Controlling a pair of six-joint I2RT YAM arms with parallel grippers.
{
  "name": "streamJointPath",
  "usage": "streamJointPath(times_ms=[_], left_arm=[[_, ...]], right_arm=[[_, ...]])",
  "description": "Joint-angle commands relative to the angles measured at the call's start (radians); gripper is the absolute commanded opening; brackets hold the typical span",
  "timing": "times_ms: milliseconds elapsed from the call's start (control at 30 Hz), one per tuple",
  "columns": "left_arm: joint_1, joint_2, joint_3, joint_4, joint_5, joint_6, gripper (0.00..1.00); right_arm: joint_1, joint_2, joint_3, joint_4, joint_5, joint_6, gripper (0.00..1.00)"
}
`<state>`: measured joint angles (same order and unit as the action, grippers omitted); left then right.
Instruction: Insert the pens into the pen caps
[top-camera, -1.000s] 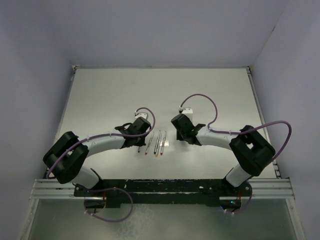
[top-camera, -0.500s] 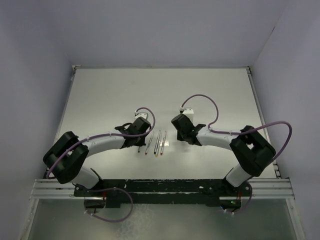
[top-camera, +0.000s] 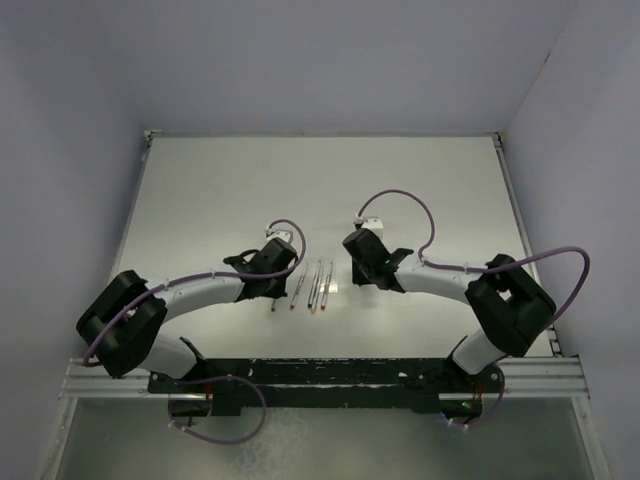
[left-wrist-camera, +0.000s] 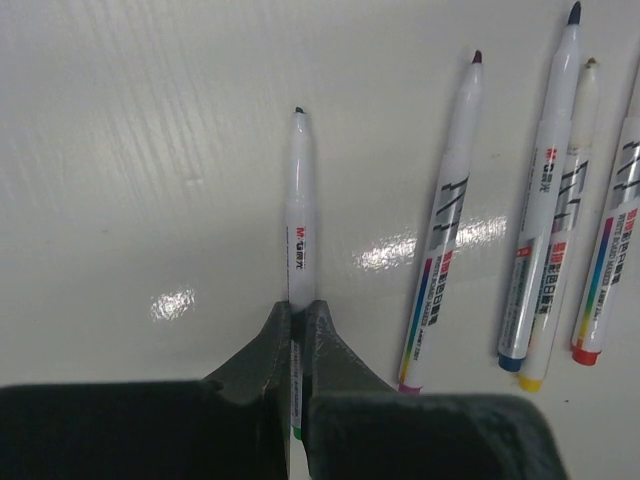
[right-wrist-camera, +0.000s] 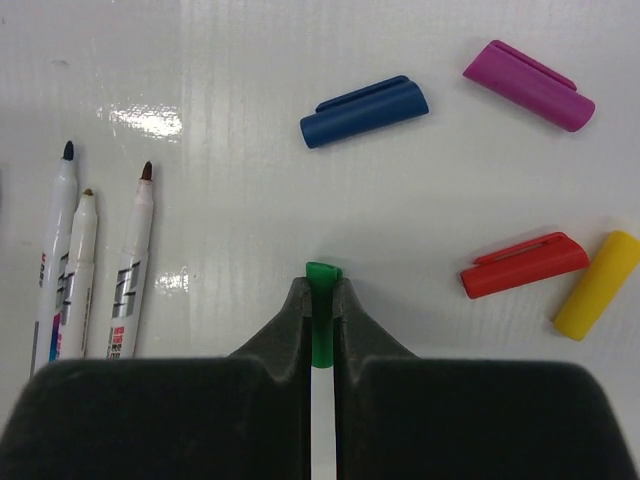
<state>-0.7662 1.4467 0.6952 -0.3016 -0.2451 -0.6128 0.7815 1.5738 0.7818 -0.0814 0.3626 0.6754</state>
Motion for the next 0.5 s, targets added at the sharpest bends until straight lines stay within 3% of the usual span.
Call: streamJointPath(times_ms=[0, 267, 467], left_arm=[[0.0, -0.094, -0.012, -0.066, -0.013, 0.03, 0.0], [-0.001, -0.261, -0.013, -0.001, -0.037, 0.084, 0.0], [0.0, -0.384, -0.083, 0.185, 0.045, 0.129, 0.0]], right_arm=[[0.01, -0.065, 0.018, -0.015, -0.075, -0.065, 0.0], [0.009, -0.167, 0.0, 0.206, -0.124, -0.131, 0.0], [0.007, -0.26, -0.058, 0.372, -0.151, -0.153, 0.0]])
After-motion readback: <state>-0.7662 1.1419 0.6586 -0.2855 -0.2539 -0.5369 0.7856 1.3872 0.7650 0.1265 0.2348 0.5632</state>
